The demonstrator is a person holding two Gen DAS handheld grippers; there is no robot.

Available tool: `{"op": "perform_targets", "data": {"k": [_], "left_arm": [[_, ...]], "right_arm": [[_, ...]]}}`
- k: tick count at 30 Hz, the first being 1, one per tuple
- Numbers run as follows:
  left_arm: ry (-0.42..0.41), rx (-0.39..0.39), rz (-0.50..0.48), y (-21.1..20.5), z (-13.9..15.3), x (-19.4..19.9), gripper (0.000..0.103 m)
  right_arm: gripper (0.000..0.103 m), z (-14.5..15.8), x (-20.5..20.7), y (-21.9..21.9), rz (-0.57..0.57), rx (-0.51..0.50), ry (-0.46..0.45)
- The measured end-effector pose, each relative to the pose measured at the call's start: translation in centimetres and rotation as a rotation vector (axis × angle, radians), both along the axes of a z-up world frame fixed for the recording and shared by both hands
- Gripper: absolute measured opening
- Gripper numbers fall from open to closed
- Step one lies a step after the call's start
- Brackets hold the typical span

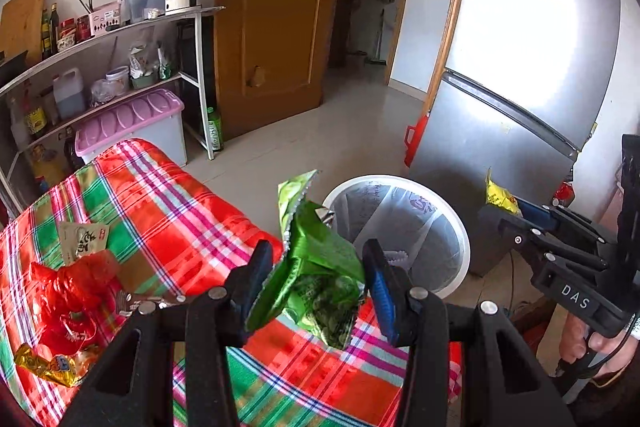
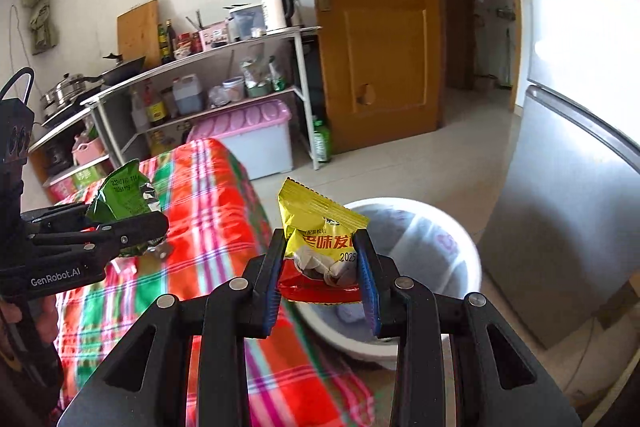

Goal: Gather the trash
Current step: 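Carry the yellow and green snack bags in both tools over the white bin, then open both tools to drop the snack bags into the bin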

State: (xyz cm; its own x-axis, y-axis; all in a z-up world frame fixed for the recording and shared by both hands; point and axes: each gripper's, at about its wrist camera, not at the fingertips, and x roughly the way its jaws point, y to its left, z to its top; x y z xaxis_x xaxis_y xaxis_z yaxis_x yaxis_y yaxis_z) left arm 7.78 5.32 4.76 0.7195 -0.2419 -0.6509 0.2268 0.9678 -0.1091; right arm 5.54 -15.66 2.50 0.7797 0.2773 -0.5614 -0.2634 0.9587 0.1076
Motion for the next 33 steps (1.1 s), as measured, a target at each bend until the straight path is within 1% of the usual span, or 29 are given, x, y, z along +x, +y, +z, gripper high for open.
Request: {"op": "perform_targets", "data": {"k": [2,5,9,17,20,23,26,33], "left_arm": [[0.008,0.003,-0.001,-0.9,-0.1,0.8,0.048],[-0.003,0.021,-0.015,-2.5,-0.1,2.0,0.049],[0.033,0.019,-0.026,-4.2,-1.2,4.0,0.049],[0.098,0.027,-0.039,-6.8,-3.9,6.2,0.049],[0.107,0.039,-0.045,-7.5,-4.7,6.5,0.049],[0.144,0.029,-0.047,-7.9,-5.6,7.2,0.049],[0.144,0.035,-0.053,-8.4,-6.0,7.4,0.049],[0.173,0.040,-0.048,-8.7,-7.0,8.3,0.049]], "right_arm": [[0.034,0.1,0.6,-0.8,-0.020,-0.007,0.000],[0.034,-0.1,1.6,-2.1,-0.054,-0.018,0.013],[0.034,-0.8,2.7,-3.0,-0.067,-0.036,0.041],[0.034,-4.6,4.8,-4.0,-0.085,-0.083,0.140],[0.034,-5.9,5.4,-4.6,-0.094,-0.088,0.177],[0.034,-7.1,6.2,-5.2,-0.105,-0.097,0.207],[0.034,-8.2,7.0,-5.6,-0.118,-0.101,0.233],[0.035,-10.0,8.1,-6.2,-0.134,-0.101,0.279]]}}
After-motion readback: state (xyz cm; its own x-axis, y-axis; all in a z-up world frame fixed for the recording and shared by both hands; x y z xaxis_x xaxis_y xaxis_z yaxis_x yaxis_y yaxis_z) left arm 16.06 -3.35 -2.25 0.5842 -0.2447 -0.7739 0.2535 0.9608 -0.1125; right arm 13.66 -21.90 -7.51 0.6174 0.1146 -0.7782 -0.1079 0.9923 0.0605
